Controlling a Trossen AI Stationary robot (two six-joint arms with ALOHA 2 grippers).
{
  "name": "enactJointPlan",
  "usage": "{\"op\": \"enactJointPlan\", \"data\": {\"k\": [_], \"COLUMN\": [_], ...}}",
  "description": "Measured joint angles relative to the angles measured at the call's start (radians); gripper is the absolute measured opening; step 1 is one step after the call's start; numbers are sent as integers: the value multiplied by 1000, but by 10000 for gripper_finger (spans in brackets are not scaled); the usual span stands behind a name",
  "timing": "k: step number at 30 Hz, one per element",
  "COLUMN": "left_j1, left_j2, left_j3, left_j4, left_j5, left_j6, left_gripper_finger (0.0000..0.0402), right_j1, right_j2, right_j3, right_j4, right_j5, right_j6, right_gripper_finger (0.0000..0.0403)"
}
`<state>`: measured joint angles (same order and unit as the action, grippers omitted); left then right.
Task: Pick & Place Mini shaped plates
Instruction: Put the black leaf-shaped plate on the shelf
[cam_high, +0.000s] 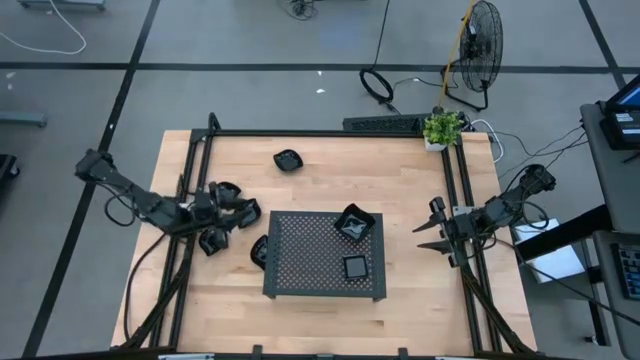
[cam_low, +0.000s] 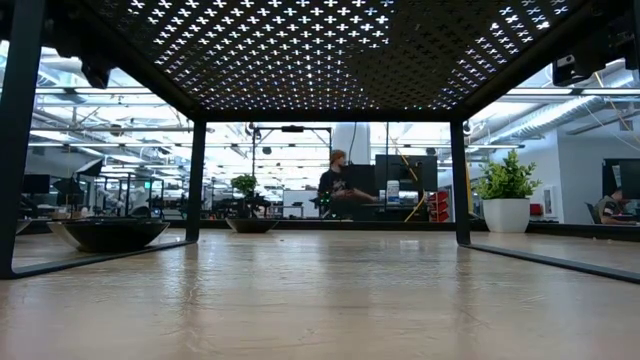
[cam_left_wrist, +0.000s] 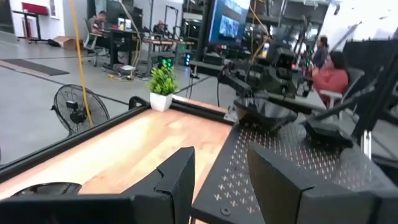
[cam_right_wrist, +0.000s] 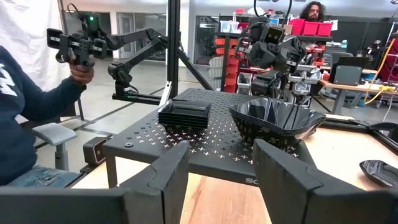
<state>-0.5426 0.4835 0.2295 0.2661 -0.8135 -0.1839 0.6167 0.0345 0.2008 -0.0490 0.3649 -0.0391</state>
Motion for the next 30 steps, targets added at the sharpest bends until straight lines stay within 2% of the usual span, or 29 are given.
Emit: {"op": "enactJointPlan", "data": {"k": [17,25,30], "left_j1": [0,15,79], "left_j2": [119,117,118], "left_j3": [0,14,97], "left_j4": [-9,87,-55], "left_j5": [1,-12,-55], "left_j6": [29,44,6], "left_gripper_finger": [150,150,150], "right_j1": [0,0,0], "right_j2": [0,0,0], "right_j3": [1,1,1], "right_j4": [0,0,0], "right_j5": [0,0,0], "right_j6": [0,0,0], "right_gripper_finger": [165,165,165]}}
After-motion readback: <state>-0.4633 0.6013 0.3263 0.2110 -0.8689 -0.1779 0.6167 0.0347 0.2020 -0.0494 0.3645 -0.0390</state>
